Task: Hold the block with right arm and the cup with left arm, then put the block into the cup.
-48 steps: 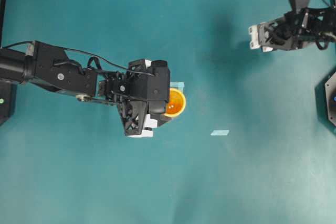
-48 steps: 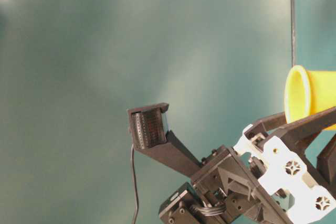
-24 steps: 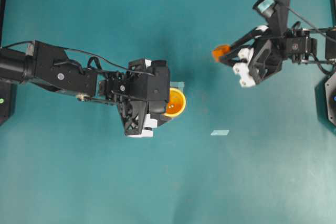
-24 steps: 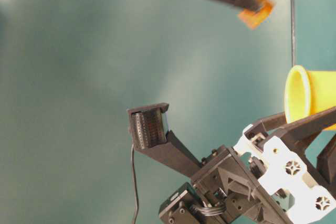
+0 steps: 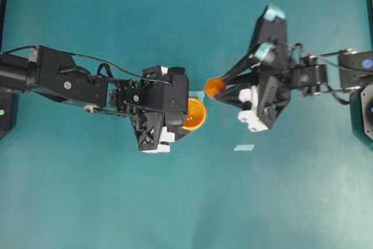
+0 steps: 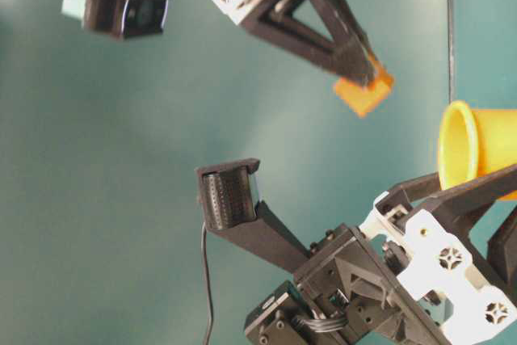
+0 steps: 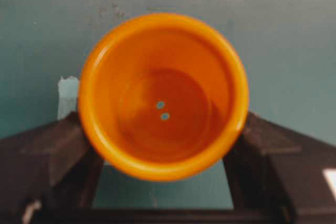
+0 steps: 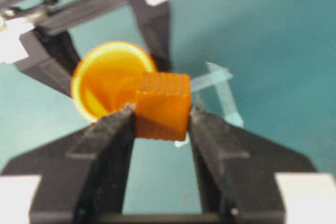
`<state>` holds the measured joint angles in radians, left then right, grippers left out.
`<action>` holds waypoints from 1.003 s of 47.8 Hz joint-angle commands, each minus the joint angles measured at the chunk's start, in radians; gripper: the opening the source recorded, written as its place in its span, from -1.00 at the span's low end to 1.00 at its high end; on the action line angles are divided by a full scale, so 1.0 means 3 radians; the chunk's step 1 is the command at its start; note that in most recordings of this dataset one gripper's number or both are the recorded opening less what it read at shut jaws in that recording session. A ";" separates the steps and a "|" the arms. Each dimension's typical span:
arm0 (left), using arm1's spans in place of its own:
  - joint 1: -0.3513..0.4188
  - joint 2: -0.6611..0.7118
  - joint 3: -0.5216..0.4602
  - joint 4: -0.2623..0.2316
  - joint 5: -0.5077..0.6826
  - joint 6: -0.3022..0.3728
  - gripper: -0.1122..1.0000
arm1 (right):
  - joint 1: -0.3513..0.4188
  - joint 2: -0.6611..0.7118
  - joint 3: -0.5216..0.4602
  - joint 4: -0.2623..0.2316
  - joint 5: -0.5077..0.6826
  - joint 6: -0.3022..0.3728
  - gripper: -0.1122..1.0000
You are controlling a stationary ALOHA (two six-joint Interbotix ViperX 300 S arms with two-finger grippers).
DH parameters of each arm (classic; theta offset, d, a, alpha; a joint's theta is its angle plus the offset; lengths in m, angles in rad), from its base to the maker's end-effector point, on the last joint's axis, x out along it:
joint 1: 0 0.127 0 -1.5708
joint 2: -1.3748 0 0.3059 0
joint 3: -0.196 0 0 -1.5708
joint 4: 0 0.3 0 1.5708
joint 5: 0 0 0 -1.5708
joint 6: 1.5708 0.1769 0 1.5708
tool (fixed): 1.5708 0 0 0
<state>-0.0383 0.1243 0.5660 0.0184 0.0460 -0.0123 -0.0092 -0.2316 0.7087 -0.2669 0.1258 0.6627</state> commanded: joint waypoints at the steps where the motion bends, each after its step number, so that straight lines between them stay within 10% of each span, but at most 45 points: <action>1: 0.0010 -0.0051 -0.0072 0.0005 -0.0015 0.0005 0.34 | 0.0056 0.0061 -0.0199 -0.0020 -0.0026 -0.0015 -0.06; 48: 0.0010 -0.0046 -0.0077 0.0005 -0.0026 -0.0010 0.34 | 0.0230 0.0399 -0.0578 -0.0046 0.0332 -0.0286 0.19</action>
<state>-0.0399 0.1258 0.5645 0.0184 0.0460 -0.0138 0.0537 -0.0966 0.5599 -0.2761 0.2286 0.5814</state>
